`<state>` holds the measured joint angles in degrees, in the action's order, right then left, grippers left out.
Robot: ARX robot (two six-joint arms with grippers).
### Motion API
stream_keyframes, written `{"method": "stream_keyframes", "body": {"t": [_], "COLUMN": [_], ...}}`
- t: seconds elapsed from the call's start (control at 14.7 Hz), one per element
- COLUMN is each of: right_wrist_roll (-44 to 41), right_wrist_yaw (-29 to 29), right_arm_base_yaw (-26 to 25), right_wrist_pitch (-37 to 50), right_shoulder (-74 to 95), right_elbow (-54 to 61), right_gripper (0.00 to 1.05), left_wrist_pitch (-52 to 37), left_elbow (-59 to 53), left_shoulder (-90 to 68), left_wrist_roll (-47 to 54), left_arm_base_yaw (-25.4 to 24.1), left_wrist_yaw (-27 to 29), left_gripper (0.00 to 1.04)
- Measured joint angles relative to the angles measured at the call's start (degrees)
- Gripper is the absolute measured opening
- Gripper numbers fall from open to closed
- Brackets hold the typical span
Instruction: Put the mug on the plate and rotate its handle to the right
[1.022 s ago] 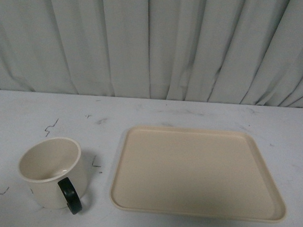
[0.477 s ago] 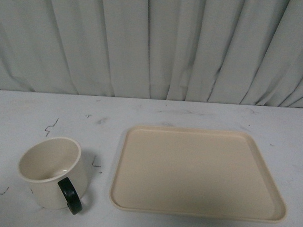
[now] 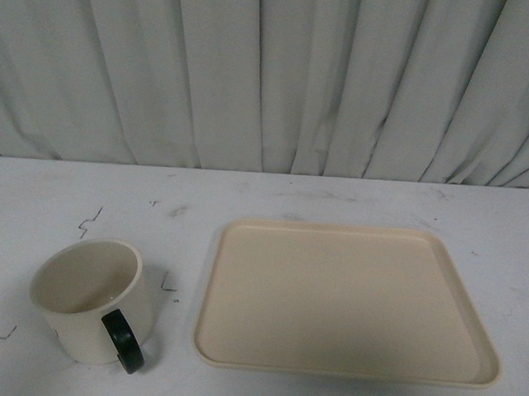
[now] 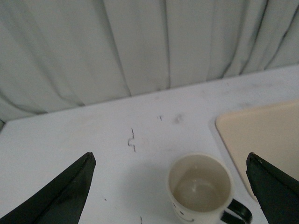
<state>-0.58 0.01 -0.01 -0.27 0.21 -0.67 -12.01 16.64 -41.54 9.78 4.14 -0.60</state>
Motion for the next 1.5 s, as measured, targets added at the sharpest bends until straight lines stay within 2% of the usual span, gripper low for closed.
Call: {"method": "stream_keyframes", "body": {"t": [0.2,0.41,0.68,1.23,1.29,1.5], "right_wrist_roll": [0.00,0.00,0.00,0.00,0.00,0.00], "right_wrist_yaw": [0.00,0.00,0.00,0.00,0.00,0.00], "right_arm_base_yaw": [0.00,0.00,0.00,0.00,0.00,0.00], "right_wrist_pitch": [0.00,0.00,0.00,0.00,0.00,0.00], "right_shoulder": [0.00,0.00,0.00,0.00,0.00,0.00], "right_elbow": [0.00,0.00,0.00,0.00,0.00,0.00], "right_gripper": [0.98,0.98,0.98,0.98,0.98,0.98], "left_wrist_pitch": [9.09,13.51,13.07,12.74,12.61,12.50], "left_elbow": [10.54,17.57,20.46,27.43,27.80,27.91], "left_shoulder": [-17.99,-31.17,-42.21,-53.37,-54.51,-56.85], "left_wrist_roll": [3.67,4.15,3.76,-2.49,-2.93,-3.80], "left_arm_base_yaw": [2.95,3.08,1.51,1.38,1.38,1.31], "left_wrist_yaw": [0.79,1.51,1.99,1.29,2.01,2.58], "left_gripper": [0.98,0.98,0.98,0.98,0.95,0.59]}}
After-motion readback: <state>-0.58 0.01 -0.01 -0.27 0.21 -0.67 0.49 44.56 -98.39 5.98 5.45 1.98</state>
